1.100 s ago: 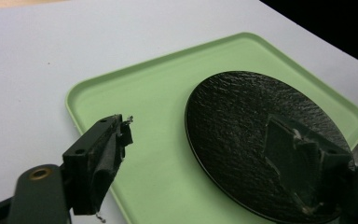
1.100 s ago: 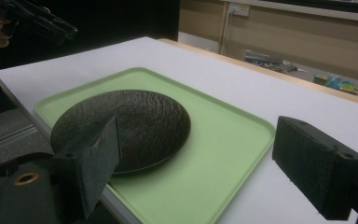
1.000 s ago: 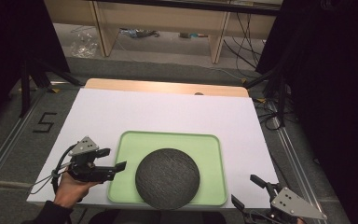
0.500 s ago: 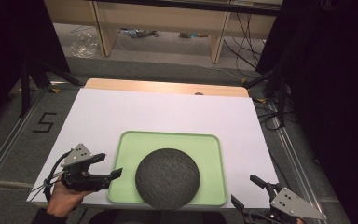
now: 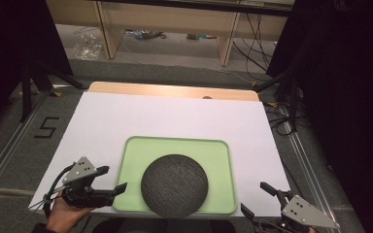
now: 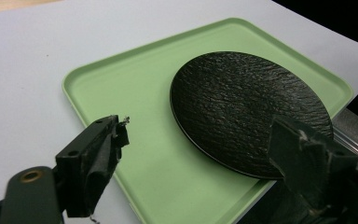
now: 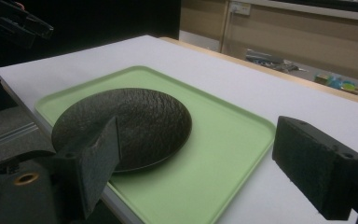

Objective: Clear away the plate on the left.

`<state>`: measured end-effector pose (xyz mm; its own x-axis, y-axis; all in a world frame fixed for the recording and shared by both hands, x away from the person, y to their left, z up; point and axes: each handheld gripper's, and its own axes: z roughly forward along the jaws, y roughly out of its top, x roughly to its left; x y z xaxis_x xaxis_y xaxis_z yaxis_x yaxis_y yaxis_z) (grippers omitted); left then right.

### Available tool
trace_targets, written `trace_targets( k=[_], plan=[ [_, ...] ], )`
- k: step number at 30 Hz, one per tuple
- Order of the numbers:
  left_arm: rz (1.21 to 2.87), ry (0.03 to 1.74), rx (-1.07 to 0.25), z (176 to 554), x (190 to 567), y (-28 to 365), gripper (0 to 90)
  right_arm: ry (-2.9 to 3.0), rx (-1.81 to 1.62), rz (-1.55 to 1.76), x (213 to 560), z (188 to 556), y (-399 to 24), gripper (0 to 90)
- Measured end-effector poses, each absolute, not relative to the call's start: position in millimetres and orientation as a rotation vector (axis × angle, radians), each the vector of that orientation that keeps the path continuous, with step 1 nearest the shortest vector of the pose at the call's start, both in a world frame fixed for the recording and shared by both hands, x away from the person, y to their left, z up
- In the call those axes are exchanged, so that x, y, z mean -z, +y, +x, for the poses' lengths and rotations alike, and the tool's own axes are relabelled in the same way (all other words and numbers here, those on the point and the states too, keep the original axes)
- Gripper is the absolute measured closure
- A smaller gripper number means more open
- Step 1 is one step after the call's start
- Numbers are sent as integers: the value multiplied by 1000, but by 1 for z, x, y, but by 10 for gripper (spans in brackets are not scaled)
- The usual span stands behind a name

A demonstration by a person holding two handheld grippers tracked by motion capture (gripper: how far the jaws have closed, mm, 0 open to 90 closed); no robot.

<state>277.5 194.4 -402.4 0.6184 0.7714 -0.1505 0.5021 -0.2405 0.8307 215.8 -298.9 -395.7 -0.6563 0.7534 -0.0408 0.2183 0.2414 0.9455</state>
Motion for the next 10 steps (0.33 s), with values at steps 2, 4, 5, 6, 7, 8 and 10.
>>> trace_targets(
  k=[2,4,5,6,7,8,10],
  plan=[
    [1898,1017,-361,278,403,194,169,2026,-1415,886,395,216,-299,162],
    [1896,1020,-359,278,403,194,169,2025,-1414,886,395,216,-299,162],
    [1895,1023,-358,278,403,194,169,2025,-1412,885,395,216,-299,162],
    [1904,1007,-366,279,403,195,168,2022,-1417,884,396,216,-299,162],
    [1906,1018,-363,279,403,195,168,2025,-1414,886,395,216,-299,162],
    [1905,1023,-361,279,403,194,167,2025,-1411,885,395,216,-299,162],
    [1911,1025,-359,280,404,195,167,2022,-1418,885,396,216,-299,162]
  ],
)
